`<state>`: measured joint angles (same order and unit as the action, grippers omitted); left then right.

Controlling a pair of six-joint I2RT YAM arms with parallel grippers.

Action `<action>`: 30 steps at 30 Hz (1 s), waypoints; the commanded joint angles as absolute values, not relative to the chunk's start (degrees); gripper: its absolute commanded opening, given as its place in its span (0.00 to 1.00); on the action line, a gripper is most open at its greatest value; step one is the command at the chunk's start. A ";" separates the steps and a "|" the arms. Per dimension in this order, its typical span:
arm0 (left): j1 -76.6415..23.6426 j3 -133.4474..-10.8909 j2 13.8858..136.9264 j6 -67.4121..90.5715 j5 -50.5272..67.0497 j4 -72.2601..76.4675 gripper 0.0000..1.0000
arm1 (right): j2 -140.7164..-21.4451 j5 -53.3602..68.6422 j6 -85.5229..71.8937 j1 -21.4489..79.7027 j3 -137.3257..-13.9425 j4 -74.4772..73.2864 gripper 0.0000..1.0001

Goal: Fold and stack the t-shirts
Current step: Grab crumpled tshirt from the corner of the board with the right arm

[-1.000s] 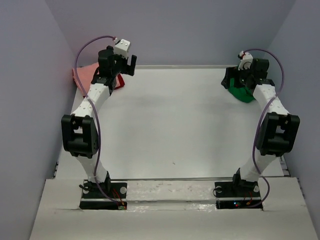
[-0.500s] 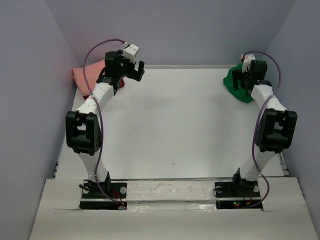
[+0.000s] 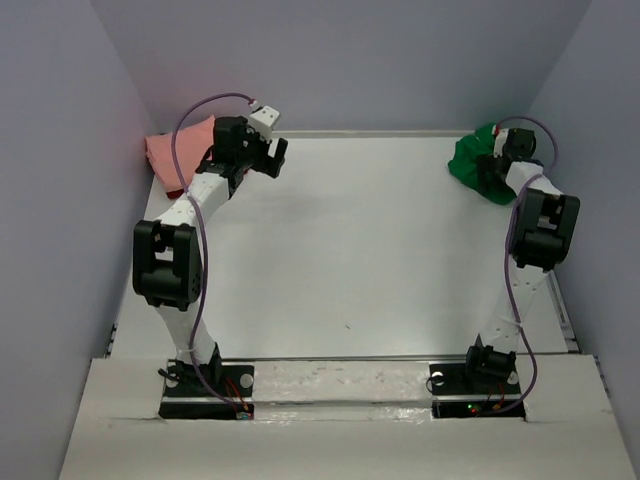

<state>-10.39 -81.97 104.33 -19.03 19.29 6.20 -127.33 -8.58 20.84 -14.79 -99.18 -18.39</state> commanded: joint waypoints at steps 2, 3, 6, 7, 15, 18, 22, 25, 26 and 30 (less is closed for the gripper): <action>-9.93 -81.74 100.46 -18.46 19.60 8.09 0.99 | -130.60 -8.71 20.92 -15.81 -107.04 -20.03 0.64; -9.93 -81.74 100.46 -18.11 19.77 8.00 0.99 | -130.95 -8.18 20.83 -15.82 -107.49 -20.56 0.50; -10.02 -81.83 100.55 -17.58 19.95 8.17 0.99 | -131.75 -6.68 19.87 -15.82 -108.19 -22.14 0.00; -10.02 -81.91 100.55 -17.49 20.13 8.17 0.99 | -131.57 -5.11 19.60 -15.82 -107.58 -22.50 0.00; -9.93 -81.91 100.55 -17.05 20.57 8.09 0.84 | -124.38 9.65 16.09 -15.82 -103.19 -27.41 0.00; -10.02 -81.83 100.02 -16.79 20.83 7.91 0.70 | -121.65 16.24 15.21 -15.82 -102.75 -31.28 0.00; -10.02 -81.39 99.32 -15.82 21.18 8.00 0.66 | -116.82 23.54 14.33 -15.30 -101.78 -35.76 0.00; -10.02 -80.69 98.35 -15.38 20.39 8.17 0.64 | -113.56 28.64 14.06 -14.77 -101.60 -38.84 0.00; -10.02 -79.90 97.48 -15.38 19.69 8.43 0.64 | -112.16 31.09 14.41 -13.81 -101.43 -39.80 0.00; -10.02 -77.00 94.84 -15.47 18.72 8.88 0.65 | -109.35 35.15 15.99 -9.86 -100.81 -44.02 0.00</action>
<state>-10.02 -79.02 100.95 -15.99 19.31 6.92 -113.93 25.98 15.27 -14.26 -101.41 -38.09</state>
